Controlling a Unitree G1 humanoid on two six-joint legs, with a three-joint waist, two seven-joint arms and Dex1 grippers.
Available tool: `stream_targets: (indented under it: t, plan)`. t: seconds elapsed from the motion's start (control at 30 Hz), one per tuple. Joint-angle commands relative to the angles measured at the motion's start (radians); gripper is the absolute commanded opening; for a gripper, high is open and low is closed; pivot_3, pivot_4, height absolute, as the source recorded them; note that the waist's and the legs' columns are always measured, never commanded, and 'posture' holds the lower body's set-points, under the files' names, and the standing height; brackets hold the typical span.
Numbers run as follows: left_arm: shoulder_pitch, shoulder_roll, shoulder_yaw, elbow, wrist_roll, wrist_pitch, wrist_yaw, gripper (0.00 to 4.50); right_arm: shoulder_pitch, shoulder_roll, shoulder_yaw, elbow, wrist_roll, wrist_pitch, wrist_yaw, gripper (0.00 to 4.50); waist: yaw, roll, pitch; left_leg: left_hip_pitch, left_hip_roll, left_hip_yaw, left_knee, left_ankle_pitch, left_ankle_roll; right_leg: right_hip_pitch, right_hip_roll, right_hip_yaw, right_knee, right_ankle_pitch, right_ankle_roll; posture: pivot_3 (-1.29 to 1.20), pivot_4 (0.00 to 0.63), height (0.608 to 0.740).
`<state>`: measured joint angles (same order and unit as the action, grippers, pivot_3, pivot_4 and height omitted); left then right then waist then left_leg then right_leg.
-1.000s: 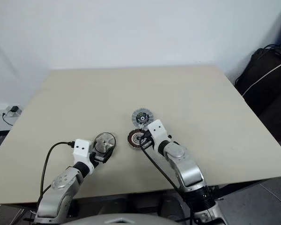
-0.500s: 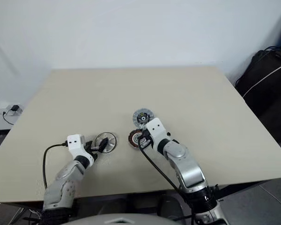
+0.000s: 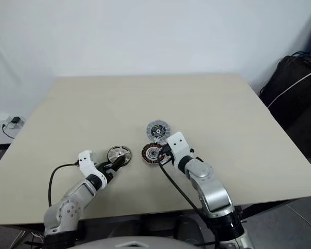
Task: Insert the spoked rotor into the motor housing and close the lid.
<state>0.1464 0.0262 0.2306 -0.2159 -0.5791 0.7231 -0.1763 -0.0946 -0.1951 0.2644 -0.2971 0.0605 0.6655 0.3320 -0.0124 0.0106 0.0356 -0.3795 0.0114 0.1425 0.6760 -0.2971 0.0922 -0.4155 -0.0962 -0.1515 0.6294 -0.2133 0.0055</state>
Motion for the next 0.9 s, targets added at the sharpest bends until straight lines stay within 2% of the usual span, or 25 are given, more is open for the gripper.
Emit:
stream_targets:
  t: [0.03, 0.27, 0.47, 0.6, 0.9]
  plan:
    - [0.019, -0.033, 0.03, -0.043, -0.064, 0.03, 0.026, 4.5, -0.015, 0.004, -0.009, -0.043, 0.009, 0.002, 0.0, 0.05, 0.001, 0.0, 0.0, 0.0, 0.0, 0.0, 0.0, 0.0, 0.0, 0.0, 0.0, 0.0, 0.0, 0.0, 0.0, 0.0, 0.0, 0.74]
    - [-0.009, -0.148, 0.156, -0.004, -0.245, 0.038, 0.127, 4.5, -0.036, 0.003, 0.005, -0.019, 0.008, -0.002, 0.014, 0.05, 0.001, -0.001, 0.0, 0.0, 0.0, -0.001, 0.001, 0.0, 0.0, 0.0, 0.0, -0.001, 0.0, 0.0, 0.0, 0.0, 0.0, 0.74]
    - [-0.048, -0.206, 0.181, 0.084, -0.394, 0.023, 0.194, 4.5, -0.042, 0.005, 0.013, -0.01, 0.005, -0.004, 0.018, 0.05, 0.002, -0.001, 0.0, 0.0, 0.0, -0.001, 0.002, 0.0, 0.0, 0.001, 0.0, -0.001, 0.0, 0.0, 0.0, 0.0, 0.0, 0.74]
    - [-0.056, -0.213, 0.16, 0.109, -0.455, 0.016, 0.211, 3.6, -0.039, 0.002, 0.01, -0.017, 0.003, -0.003, 0.015, 0.0, 0.005, -0.001, 0.0, 0.0, 0.0, -0.002, 0.004, 0.0, 0.001, 0.002, 0.0, -0.001, 0.0, 0.0, 0.001, 0.0, 0.0, 0.74]
    - [-0.053, -0.175, 0.129, 0.137, -0.503, -0.003, 0.236, 0.64, -0.026, 0.0, 0.001, -0.028, 0.006, -0.002, 0.004, 0.0, 0.003, -0.003, 0.0, -0.001, 0.0, -0.002, 0.005, -0.001, 0.002, 0.001, 0.0, -0.001, 0.0, 0.001, 0.001, 0.0, 0.0, 0.74]
